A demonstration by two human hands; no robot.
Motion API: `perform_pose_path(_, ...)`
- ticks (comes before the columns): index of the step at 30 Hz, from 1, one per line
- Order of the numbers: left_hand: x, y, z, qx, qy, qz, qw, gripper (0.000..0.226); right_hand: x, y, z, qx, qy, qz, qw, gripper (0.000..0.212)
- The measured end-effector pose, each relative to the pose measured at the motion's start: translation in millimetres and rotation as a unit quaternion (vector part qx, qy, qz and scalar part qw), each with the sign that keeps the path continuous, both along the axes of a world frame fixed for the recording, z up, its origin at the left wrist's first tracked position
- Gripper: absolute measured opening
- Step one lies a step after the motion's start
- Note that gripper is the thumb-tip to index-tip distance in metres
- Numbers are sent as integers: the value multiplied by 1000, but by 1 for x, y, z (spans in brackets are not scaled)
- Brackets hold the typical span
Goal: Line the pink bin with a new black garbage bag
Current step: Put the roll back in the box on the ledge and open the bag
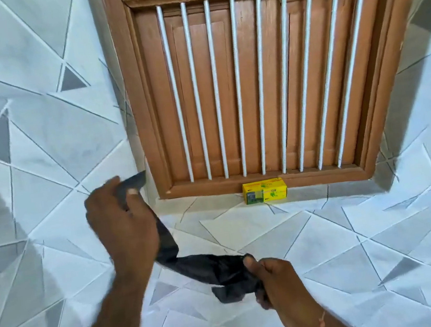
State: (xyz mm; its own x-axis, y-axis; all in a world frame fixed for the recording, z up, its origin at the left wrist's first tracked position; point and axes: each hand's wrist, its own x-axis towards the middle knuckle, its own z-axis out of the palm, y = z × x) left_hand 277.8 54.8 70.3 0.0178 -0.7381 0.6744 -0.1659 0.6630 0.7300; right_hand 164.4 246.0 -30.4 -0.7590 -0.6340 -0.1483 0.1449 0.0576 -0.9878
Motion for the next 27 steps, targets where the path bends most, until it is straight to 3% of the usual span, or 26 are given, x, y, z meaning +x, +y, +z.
perform_pose_path(2,32,70,-28,-25,-96,-152,983,14,21,7,-4,-1,-15,-14,1000,47)
perform_pose_path(3,43,96,-41,-19,-180,-217,959,9,30,9,-6,-6,-22,-20,1000,48)
perform_pose_path(5,61,124,-71,-5,-327,-271,905,22,50,12,-2,-14,-42,-22,999,47)
perform_pose_path(7,79,130,-91,7,-375,-269,887,33,72,15,4,-25,-60,-9,998,46)
perform_pose_path(10,108,135,-96,-14,-333,-267,904,10,108,20,11,-32,-86,18,996,45)
perform_pose_path(16,180,123,-98,182,-260,-227,921,20,178,30,4,-104,-197,57,973,22)
perform_pose_path(21,253,107,-100,262,-233,-197,915,29,248,38,-9,-24,-126,-6,992,25)
perform_pose_path(24,287,99,-94,277,-204,-197,918,41,271,43,-15,19,-139,-81,987,24)
perform_pose_path(27,313,96,-91,368,-69,-218,901,30,289,54,-12,39,-79,-105,991,31)
